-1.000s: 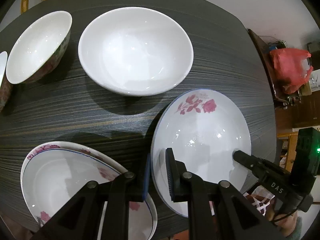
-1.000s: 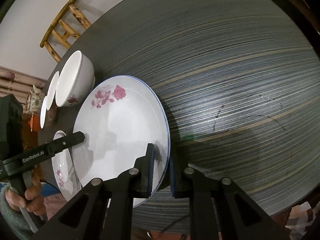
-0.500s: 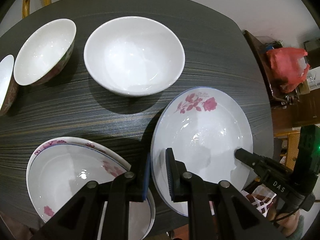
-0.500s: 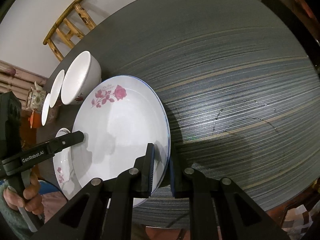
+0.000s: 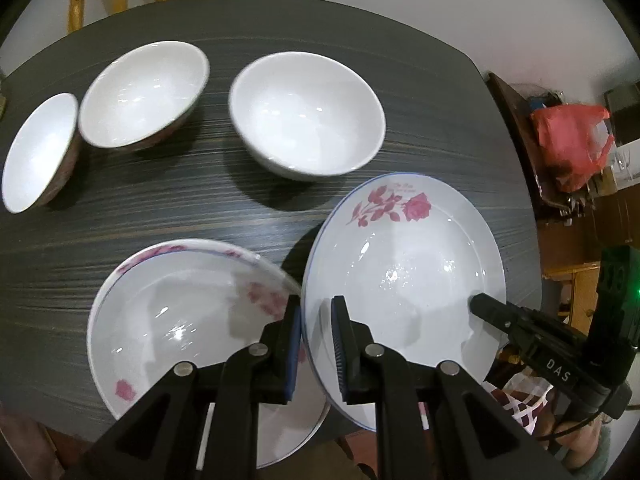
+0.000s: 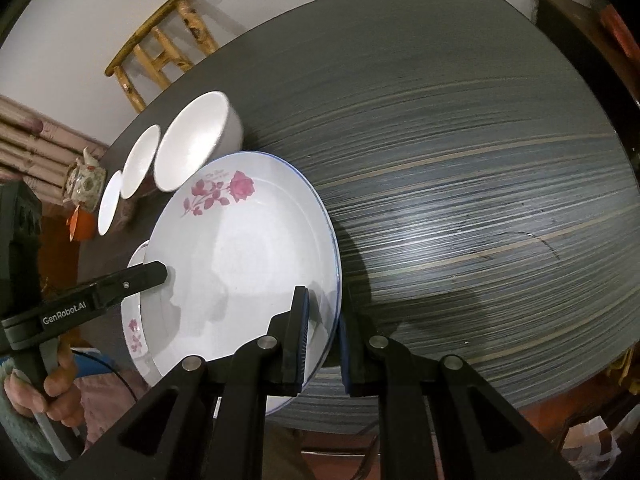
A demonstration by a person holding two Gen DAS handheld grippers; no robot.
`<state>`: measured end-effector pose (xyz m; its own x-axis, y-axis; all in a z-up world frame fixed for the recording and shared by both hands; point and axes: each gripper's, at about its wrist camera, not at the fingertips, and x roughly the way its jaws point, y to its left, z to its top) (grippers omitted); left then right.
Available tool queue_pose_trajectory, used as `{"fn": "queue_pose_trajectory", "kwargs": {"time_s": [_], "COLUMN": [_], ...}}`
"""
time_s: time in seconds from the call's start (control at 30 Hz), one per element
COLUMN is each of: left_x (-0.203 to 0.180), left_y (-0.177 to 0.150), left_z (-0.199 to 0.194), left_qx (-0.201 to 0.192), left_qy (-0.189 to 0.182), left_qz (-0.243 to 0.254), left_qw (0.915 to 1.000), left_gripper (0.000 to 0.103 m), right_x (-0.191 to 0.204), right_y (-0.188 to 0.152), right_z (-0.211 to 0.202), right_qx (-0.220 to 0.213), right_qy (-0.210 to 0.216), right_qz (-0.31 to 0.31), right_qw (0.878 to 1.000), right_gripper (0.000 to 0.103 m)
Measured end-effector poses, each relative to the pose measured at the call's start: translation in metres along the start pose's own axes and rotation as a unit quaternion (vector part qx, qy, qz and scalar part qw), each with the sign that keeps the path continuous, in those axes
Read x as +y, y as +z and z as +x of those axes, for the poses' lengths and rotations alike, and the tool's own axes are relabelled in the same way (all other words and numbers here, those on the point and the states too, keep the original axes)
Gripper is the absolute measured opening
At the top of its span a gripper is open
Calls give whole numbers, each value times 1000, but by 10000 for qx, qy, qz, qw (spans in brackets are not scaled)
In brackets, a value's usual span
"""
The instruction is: Organize plates and bowls
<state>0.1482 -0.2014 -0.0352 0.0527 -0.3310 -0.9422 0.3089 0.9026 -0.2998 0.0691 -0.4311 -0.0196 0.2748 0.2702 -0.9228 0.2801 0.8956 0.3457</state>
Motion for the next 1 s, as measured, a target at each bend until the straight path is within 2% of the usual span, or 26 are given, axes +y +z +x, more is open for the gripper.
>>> {"fn": "queue_pose_trajectory", "kwargs": {"time_s": [0.6, 1.0], "left_x": [75, 123], "left_y": [-40, -61], "left_z": [-55, -66], "left_qx": [-366, -431], "left_qy": [161, 229], "left_qz": [-617, -980], "left_qw": [9973, 9940], "left_gripper": [14, 14], "right_x": [91, 139], "right_y": [-21, -32], "right_z": [4, 24], "right_qx": [82, 242], "right_qy": [249, 267], "right_qz": [-730, -1026], "right_qw": [9970, 9941], "right_gripper": [14, 14]}}
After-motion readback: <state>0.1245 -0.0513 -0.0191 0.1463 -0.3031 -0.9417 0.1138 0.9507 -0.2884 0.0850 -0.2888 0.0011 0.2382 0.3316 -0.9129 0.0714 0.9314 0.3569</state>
